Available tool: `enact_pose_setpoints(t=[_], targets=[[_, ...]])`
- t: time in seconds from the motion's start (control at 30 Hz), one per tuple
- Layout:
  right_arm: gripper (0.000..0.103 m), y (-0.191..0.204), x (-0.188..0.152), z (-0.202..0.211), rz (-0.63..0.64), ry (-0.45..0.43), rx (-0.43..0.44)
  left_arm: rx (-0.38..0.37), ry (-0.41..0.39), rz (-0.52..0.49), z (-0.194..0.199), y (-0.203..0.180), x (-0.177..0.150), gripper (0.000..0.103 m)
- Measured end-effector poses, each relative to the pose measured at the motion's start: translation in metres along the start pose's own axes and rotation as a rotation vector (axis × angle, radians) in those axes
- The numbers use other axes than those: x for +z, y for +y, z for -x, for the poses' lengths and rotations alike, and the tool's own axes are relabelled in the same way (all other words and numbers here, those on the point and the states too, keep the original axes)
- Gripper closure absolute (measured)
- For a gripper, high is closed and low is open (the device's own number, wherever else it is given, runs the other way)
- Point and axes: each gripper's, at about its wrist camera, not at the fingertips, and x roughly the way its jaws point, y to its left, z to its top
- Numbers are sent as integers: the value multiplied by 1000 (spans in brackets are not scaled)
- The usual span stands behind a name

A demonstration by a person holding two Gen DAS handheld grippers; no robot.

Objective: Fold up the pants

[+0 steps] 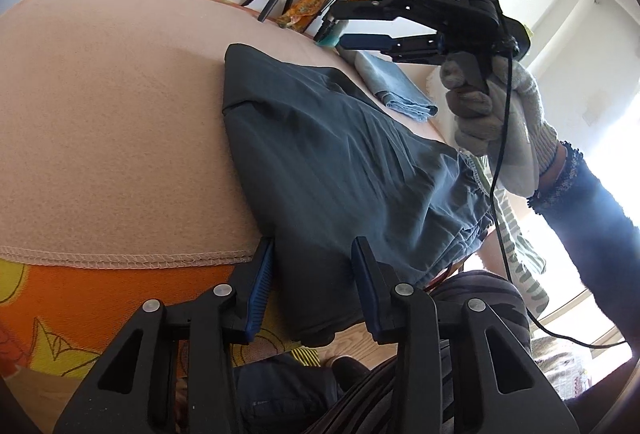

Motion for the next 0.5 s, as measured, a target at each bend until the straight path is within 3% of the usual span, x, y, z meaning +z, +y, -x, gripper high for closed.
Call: enact_pose_setpoints(t=[0.17, 0.33, 0.37, 0.43, 0.47, 0.5], targets=[[43, 6, 15, -57, 13, 86, -3, -15, 3, 1, 0, 2, 2, 78], [43, 7, 21, -96, 13, 153, -25, -27, 0, 8, 1, 5, 3, 80], [47, 8, 21, -100, 14, 162, -25, -30, -2, 12, 2, 5, 3, 80], [71, 11, 20, -104, 3, 167, -8, -41, -9, 18, 3, 6, 3, 81], [91, 12, 20, -106, 2, 174, -14, -41, -14, 17, 4, 6, 3, 86], [94, 14, 20, -107, 8, 175, -23, -42, -18, 17, 5, 6, 3, 92]])
